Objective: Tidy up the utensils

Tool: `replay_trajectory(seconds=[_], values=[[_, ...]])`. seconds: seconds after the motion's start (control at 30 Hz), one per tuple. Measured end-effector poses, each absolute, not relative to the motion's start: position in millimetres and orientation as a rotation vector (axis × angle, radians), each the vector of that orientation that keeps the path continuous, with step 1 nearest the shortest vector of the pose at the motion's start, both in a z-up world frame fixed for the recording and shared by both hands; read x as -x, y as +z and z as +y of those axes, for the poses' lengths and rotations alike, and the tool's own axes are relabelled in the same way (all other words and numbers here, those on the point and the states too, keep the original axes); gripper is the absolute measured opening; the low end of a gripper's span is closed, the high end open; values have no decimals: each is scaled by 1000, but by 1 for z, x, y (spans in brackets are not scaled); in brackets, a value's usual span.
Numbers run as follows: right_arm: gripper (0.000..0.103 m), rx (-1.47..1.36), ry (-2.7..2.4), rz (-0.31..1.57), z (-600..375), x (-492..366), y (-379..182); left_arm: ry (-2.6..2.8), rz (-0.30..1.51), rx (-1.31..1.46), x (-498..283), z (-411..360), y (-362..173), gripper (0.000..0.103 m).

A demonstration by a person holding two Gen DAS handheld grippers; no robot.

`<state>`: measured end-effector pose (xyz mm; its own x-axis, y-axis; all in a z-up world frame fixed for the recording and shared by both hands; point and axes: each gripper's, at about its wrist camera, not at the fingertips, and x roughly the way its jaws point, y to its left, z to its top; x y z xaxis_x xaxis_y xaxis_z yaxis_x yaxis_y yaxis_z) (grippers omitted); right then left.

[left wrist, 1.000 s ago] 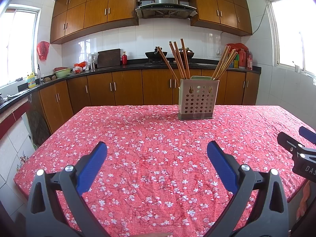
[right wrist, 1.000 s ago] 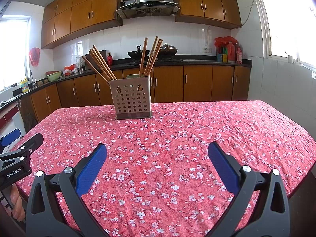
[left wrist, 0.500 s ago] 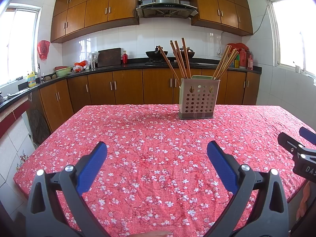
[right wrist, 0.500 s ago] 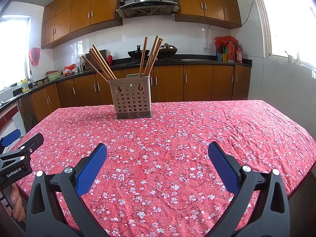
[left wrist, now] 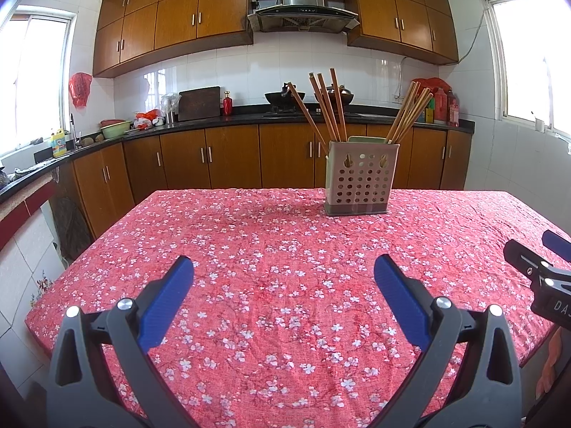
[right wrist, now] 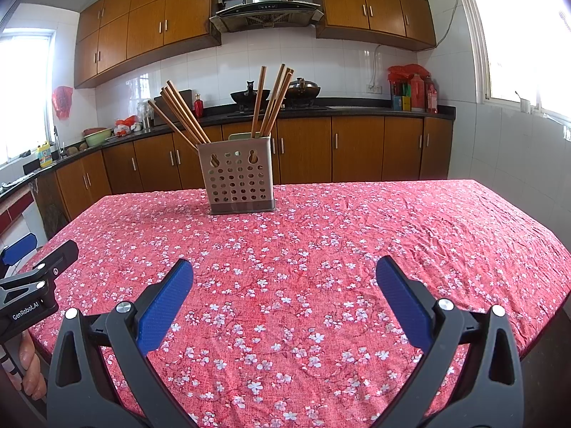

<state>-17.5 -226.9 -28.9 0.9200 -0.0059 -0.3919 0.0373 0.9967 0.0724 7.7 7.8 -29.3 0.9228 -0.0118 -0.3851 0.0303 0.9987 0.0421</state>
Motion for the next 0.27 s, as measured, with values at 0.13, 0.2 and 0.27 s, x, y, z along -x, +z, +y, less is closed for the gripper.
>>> replay_trajectory(seconds=[0.13, 0.2, 0.27], values=[[101, -79, -22, 402, -227, 17, -29, -22, 400, -48, -9, 8, -28, 99], [101, -79, -23, 402, -227, 17, -29, -22, 402, -47, -9, 7, -28, 99], [101, -79, -22, 403, -228, 17, -29, -21, 404, -46, -9, 8, -29, 99]])
